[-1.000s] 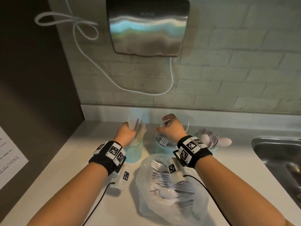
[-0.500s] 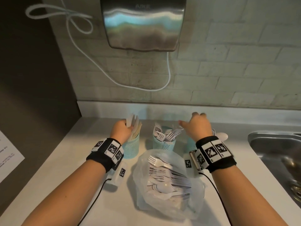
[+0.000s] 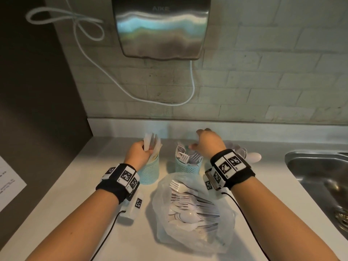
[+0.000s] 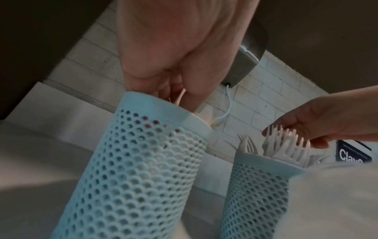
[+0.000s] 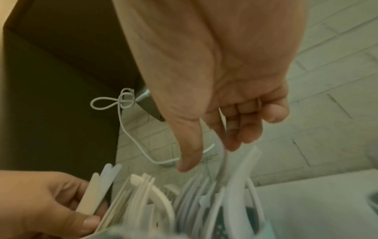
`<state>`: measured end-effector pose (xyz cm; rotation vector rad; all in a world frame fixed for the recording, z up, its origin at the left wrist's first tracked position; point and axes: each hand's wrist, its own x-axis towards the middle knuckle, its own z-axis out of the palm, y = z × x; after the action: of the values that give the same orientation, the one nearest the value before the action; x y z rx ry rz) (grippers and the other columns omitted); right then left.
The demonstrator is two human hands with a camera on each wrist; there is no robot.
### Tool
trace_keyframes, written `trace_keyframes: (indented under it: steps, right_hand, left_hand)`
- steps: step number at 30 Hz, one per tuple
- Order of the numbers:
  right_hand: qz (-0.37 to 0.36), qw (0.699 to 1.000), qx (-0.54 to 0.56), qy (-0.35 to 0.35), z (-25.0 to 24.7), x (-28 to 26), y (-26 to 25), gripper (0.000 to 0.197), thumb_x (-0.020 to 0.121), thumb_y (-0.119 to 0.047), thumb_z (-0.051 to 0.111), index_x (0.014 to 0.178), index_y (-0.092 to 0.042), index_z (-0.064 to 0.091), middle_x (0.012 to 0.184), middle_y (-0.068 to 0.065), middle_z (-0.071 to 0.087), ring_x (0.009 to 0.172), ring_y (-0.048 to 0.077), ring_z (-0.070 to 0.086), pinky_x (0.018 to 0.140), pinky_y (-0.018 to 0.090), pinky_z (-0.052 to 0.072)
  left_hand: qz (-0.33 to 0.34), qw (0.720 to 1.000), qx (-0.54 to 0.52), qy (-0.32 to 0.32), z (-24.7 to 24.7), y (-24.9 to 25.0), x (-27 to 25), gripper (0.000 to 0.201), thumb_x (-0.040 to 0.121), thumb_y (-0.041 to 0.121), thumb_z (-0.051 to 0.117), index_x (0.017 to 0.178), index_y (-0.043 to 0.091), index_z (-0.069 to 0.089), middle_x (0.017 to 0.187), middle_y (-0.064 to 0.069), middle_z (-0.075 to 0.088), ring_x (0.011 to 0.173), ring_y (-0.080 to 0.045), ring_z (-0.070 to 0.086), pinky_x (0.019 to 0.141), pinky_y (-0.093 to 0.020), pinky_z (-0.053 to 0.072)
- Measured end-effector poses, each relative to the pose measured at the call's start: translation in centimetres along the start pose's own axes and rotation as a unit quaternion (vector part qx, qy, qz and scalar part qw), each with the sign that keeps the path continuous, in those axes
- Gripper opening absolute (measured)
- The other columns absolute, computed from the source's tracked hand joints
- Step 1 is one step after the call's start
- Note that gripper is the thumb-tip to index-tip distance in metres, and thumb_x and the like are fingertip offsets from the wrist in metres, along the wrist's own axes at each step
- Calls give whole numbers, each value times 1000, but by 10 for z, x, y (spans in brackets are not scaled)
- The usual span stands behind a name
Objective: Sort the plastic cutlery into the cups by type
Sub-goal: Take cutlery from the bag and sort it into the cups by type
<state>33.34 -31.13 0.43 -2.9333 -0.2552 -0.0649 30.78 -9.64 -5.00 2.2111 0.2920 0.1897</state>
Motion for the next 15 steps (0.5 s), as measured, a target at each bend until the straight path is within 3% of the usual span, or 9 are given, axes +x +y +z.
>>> trace_keyframes:
  steps: [4, 8, 12, 15]
  right_hand:
    - [22, 998, 31, 39, 8, -15, 15, 56, 88, -47, 57, 129, -9, 50, 125, 16, 49, 114, 30, 49, 94, 42, 47]
    - [24, 992, 90, 88, 3, -29, 28, 44, 90, -33, 57, 130, -14, 55, 130, 17, 49, 116, 33, 51, 99, 43, 44]
    - [-13, 994, 84, 70, 1, -41, 29, 28, 92, -21, 54, 116, -14, 67, 115, 16, 59, 99, 31, 59, 89, 37, 49]
    - [-16, 991, 111, 80, -3, -51, 29, 26, 91, -21, 57, 113, -14, 68, 113, 14, 60, 98, 31, 60, 88, 36, 48]
  left_hand:
    - [12, 999, 23, 36, 0, 4, -3, 18, 84, 15, 67, 101, 10, 67, 92, -5, 68, 83, -22, 60, 75, -30, 44]
    - [12, 999, 30, 34, -1, 10, -7, 16, 82, 15, 69, 96, 7, 66, 86, -5, 65, 77, -22, 59, 70, -29, 42]
    - [-7, 994, 105, -22, 4, 7, -10, 26, 83, 18, 69, 105, 5, 66, 99, -13, 69, 79, -23, 57, 72, -30, 42]
    - [-4, 996, 81, -23, 3, 8, -11, 38, 81, 18, 72, 115, 8, 59, 111, -11, 66, 93, -26, 60, 78, -31, 42]
